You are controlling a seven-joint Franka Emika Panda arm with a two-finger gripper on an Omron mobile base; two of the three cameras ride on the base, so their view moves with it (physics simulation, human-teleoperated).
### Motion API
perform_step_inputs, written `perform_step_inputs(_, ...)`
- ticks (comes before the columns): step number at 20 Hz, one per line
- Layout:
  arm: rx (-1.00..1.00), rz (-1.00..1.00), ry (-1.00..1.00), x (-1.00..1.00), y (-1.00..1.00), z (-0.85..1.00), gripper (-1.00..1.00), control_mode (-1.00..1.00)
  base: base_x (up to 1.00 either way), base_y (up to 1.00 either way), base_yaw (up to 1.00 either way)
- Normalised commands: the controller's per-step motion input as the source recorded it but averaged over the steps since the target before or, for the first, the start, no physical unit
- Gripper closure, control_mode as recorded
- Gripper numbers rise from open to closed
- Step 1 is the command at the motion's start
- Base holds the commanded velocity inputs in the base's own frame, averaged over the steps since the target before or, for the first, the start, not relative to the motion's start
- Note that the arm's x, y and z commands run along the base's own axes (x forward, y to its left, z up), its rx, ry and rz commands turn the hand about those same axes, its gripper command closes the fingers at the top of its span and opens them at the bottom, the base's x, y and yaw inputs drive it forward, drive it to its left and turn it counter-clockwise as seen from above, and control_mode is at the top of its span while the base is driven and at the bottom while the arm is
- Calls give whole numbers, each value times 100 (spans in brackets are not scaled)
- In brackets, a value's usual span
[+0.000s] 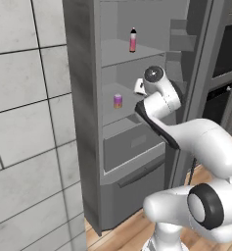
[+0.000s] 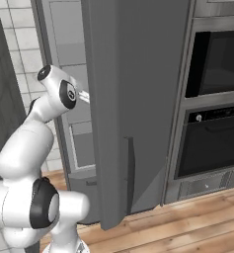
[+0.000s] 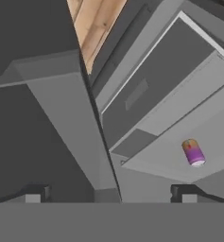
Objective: Open the fridge, grab two sodas, and place both sodas inside the bowl with ice on the dining counter.
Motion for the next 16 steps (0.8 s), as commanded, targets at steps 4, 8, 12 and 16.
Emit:
perform_step_inputs(4, -7, -8, -4, 20, -39, -20, -100, -100, 0, 0, 0)
perform_step_inputs(8, -3, -6, -1, 14, -59, -15, -100, -100, 0, 0, 0)
perform_step_inputs(12, 0, -4, 0, 3, -80, -8, -100, -100, 0, 0, 0)
perform_step_inputs(16, 0, -3, 0, 0, -95, -6, -100, -100, 0, 0, 0)
